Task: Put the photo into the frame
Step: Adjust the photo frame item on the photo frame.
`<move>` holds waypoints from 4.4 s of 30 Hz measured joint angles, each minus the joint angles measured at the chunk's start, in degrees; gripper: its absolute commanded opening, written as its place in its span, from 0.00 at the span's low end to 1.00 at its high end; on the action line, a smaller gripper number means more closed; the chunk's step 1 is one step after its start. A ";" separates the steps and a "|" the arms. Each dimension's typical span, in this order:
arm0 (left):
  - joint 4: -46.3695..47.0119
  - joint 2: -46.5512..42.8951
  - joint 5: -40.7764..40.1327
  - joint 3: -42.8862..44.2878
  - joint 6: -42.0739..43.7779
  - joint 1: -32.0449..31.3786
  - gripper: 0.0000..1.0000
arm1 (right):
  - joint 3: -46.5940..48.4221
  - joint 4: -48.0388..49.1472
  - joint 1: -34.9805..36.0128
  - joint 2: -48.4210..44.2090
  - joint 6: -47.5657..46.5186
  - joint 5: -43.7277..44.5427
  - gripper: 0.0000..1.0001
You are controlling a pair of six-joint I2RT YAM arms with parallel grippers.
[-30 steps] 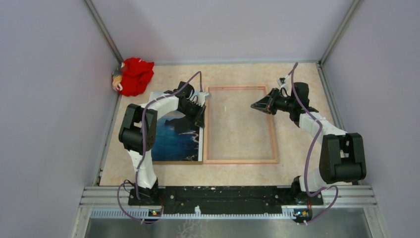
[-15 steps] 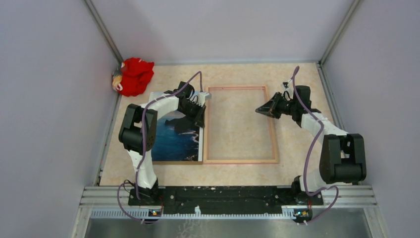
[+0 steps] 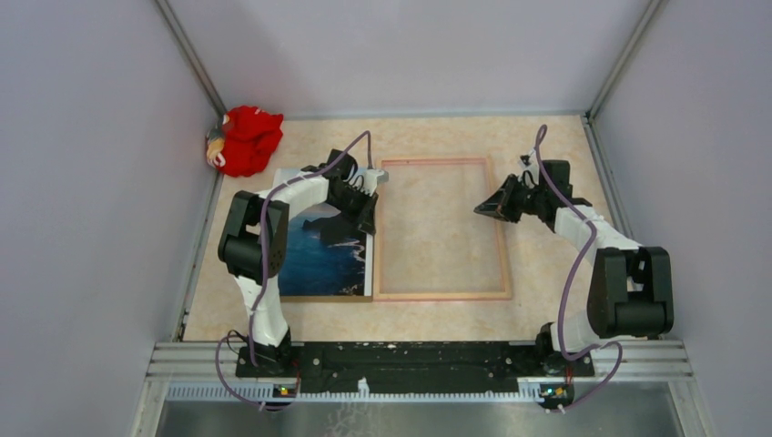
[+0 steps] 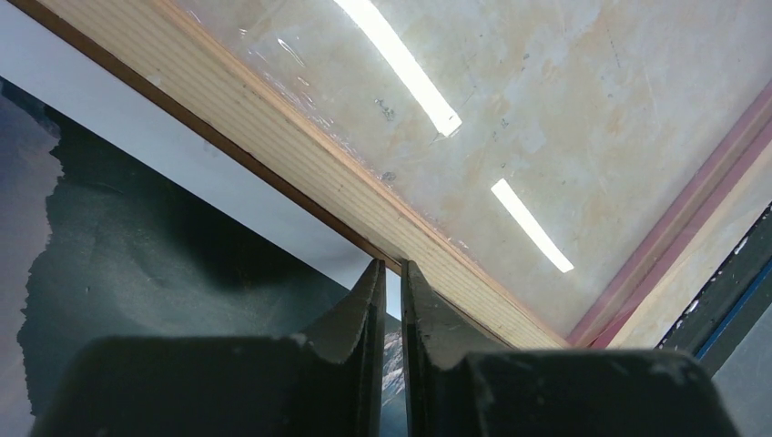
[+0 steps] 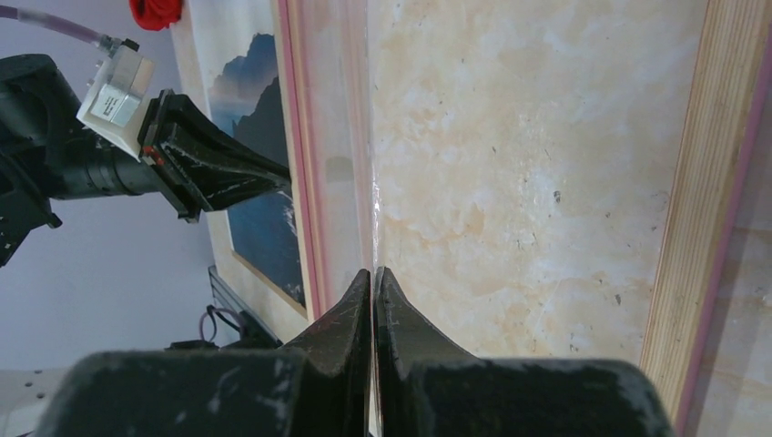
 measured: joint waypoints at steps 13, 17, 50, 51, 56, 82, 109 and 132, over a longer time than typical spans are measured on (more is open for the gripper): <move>-0.04 0.00 -0.11 0.04 0.00 -0.11 0.16 | -0.04 2.10 0.00 -0.48 0.92 -2.08 0.00; -0.07 0.00 -0.13 0.04 0.00 -0.11 0.16 | -0.11 2.43 0.00 -0.48 0.94 -2.16 0.00; -0.09 0.00 -0.26 0.04 0.02 -0.13 0.15 | -2.49 0.42 0.61 1.95 -4.42 7.41 0.56; -0.09 0.00 -0.26 0.04 0.02 -0.13 0.15 | -2.97 1.05 0.61 1.95 -4.09 7.10 0.55; -0.11 0.00 -0.26 0.07 0.02 -0.15 0.14 | -5.44 6.10 0.61 1.92 -1.84 4.31 0.43; -0.55 0.02 -0.50 0.35 0.02 -0.35 0.12 | -13.35 22.14 3.78 -2.16 6.25 1.84 0.33; -0.59 0.02 -0.61 0.35 0.02 -0.33 0.10 | -19.96 52.35 5.66 -1.77 33.64 -3.43 0.24; -0.61 0.02 -0.50 0.35 0.02 -0.33 0.08 | -17.92 56.33 8.02 1.42 39.89 -4.09 0.30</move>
